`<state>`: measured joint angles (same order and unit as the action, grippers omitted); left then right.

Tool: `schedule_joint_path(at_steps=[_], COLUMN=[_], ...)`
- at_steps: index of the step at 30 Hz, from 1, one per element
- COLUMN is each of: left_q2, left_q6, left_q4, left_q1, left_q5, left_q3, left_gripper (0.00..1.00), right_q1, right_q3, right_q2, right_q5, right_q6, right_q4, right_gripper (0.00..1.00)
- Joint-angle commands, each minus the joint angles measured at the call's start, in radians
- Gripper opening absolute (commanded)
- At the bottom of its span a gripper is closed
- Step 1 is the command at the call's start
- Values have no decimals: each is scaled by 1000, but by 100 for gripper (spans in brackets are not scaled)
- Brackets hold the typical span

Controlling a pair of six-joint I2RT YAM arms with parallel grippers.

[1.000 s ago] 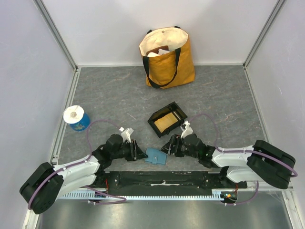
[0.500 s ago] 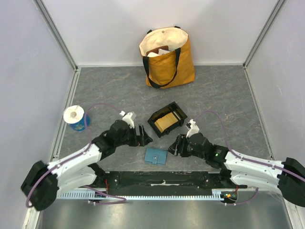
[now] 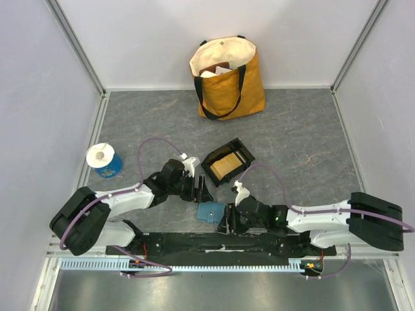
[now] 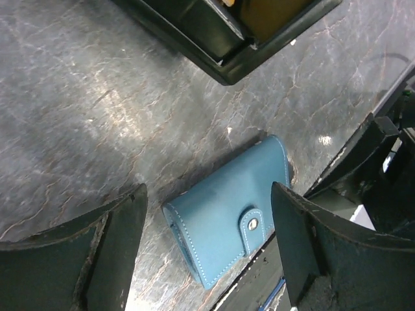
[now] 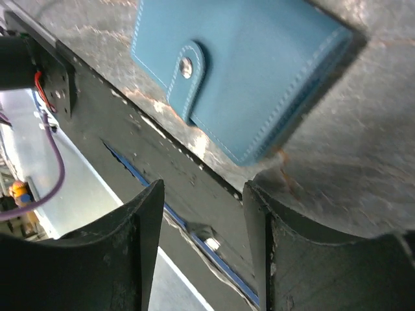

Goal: Put the credit cards into the card holder
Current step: Move the card holder to the center of the board.

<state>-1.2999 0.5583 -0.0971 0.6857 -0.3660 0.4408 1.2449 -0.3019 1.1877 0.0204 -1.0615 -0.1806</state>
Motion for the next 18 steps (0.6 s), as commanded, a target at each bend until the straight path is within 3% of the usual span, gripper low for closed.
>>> schedule_joint_path(at_steps=[1, 9, 14, 18], left_q2=[-39, -18, -2, -25], left_q6=[-43, -12, 22, 25], left_q4=[-84, -127, -174, -190], left_q1=[-3, -3, -3, -3], left_q5=[-126, -175, -192, -202], left_q3=[-45, -143, -174, -152], left_gripper=[82, 68, 62, 66], right_q1=[7, -44, -105, -124], right_q3=[-29, -11, 24, 6], right_q2=[104, 125, 92, 79], right_q5=[-92, -212, -169, -135], right_q6=[-57, -106, -52, 12], right_q4=[-160, -168, -205, -102], right_gripper=[59, 55, 56, 60])
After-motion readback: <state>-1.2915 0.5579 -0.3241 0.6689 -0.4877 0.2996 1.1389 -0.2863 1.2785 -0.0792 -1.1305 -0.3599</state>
